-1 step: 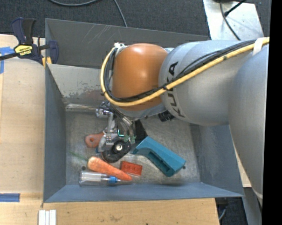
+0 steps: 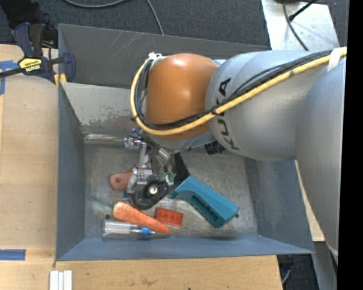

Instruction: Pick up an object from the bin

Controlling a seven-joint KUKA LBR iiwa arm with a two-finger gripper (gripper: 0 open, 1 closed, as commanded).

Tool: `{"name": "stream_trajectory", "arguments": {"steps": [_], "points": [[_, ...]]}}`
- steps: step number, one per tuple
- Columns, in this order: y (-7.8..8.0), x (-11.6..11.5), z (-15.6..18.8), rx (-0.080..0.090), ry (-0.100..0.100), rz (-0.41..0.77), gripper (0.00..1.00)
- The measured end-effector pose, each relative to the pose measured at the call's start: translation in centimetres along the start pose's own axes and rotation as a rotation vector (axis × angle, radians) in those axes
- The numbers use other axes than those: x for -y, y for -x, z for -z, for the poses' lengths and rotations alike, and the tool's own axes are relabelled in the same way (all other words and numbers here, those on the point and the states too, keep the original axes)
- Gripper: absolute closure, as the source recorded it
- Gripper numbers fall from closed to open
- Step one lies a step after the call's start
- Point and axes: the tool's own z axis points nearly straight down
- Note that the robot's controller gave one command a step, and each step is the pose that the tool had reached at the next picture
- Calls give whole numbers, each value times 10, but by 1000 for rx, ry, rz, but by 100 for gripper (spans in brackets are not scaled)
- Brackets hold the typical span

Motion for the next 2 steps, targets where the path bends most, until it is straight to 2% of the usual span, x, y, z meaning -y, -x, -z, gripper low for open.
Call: {"name": "stream_trajectory", "arguments": {"steps": [1,2], "points": [[-26,11,-60,4,1,4,0],[-40,19,-77,3,7,-18,0]]}}
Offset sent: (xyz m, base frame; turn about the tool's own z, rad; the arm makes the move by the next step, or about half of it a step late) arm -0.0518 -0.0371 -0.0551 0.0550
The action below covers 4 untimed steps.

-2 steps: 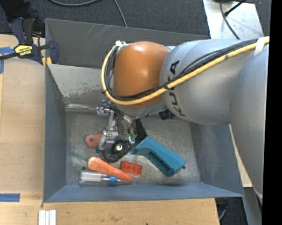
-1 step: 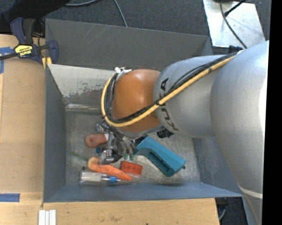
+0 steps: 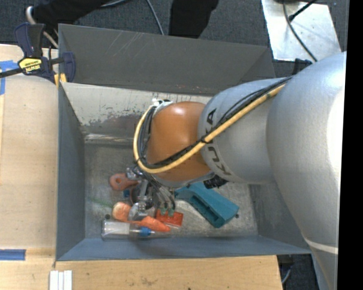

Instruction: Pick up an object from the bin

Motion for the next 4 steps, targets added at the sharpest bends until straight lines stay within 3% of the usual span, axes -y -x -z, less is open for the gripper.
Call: {"name": "stream_trajectory", "arguments": {"steps": [1,2,3,4], "points": [[-8,12,30,-1,-7,-110,0],[-9,18,-28,1,1,6,0],[-11,19,-23,-5,-5,4,100],[-11,19,-23,-5,-5,4,100]]}}
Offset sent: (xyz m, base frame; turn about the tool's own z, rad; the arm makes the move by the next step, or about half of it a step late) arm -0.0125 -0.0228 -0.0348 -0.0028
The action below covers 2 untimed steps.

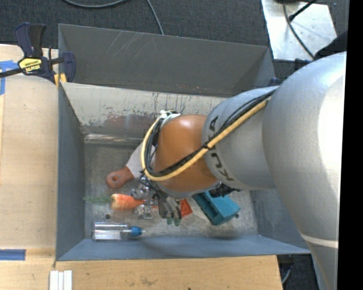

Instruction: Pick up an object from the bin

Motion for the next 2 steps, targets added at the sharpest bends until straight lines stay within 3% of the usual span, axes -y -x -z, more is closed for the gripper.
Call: {"name": "stream_trajectory", "arguments": {"steps": [2], "points": [[0,1,5,2,-2,-1,100]]}}
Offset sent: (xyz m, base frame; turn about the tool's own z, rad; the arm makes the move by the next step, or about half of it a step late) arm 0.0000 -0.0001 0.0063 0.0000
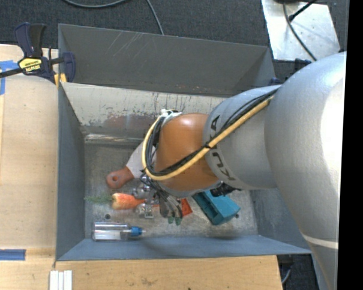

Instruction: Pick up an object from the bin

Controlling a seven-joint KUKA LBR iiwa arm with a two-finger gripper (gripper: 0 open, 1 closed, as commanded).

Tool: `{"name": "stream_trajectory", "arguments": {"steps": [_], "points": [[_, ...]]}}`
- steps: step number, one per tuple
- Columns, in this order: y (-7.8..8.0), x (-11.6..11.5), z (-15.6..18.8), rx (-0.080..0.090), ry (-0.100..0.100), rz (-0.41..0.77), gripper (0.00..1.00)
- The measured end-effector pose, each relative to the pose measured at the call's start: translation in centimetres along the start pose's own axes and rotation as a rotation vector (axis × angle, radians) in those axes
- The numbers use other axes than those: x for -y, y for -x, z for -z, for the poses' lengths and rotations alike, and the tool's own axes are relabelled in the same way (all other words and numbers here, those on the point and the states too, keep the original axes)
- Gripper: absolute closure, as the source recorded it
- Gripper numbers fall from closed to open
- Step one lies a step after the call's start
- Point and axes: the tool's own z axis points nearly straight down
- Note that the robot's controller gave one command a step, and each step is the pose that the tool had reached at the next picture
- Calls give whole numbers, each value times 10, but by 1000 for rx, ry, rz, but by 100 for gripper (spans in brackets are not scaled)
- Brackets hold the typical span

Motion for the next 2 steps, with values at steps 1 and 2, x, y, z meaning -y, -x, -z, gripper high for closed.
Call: {"name": "stream_trajectory", "arguments": {"steps": [1,2], "points": [[-1,0,6,-4,-1,0,100],[0,0,16,-1,-1,-1,100]]}}
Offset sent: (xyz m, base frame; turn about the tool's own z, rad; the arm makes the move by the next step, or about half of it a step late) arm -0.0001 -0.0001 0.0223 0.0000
